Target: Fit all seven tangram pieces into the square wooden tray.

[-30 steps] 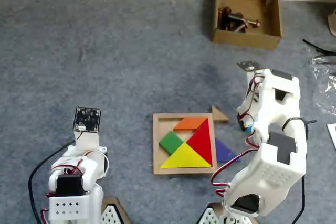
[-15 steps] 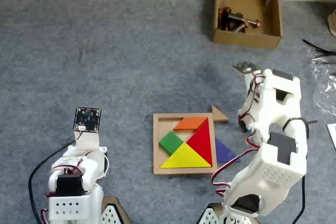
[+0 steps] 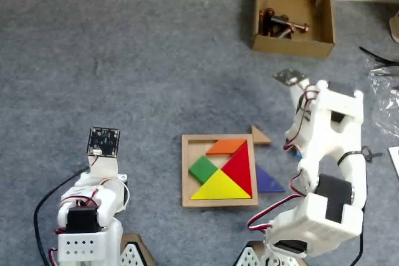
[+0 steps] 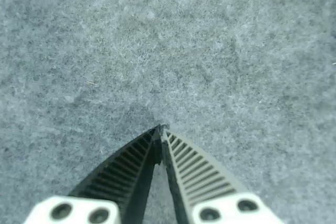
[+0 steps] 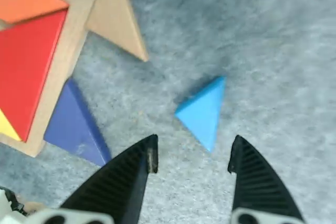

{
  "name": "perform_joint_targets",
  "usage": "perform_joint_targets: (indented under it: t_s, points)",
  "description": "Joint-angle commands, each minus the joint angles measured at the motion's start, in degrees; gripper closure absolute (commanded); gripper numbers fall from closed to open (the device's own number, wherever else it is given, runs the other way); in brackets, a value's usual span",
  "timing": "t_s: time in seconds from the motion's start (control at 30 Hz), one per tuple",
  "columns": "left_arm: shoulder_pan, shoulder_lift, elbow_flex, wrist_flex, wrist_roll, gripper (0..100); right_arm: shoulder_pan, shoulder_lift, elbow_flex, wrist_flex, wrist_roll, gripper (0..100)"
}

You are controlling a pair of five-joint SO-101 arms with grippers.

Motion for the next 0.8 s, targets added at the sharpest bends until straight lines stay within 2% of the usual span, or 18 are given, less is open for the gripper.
perform_joint_targets:
  t_s: [0.0,0.57,0.77]
  points:
    - [-0.6,0.1,1.2,0.3,0.3,99,-1.1,-3.3,0.6,-2.4,0.9,78.5]
    - [-0.6,0.1,1.2,0.3,0.3,99,-1.0,-3.1,3.4,-1.9,1.0,78.5]
    - [-0.6,0.1,1.2,0.3,0.3,99,-0.8,-3.3,9.4,-10.2,0.9,78.5]
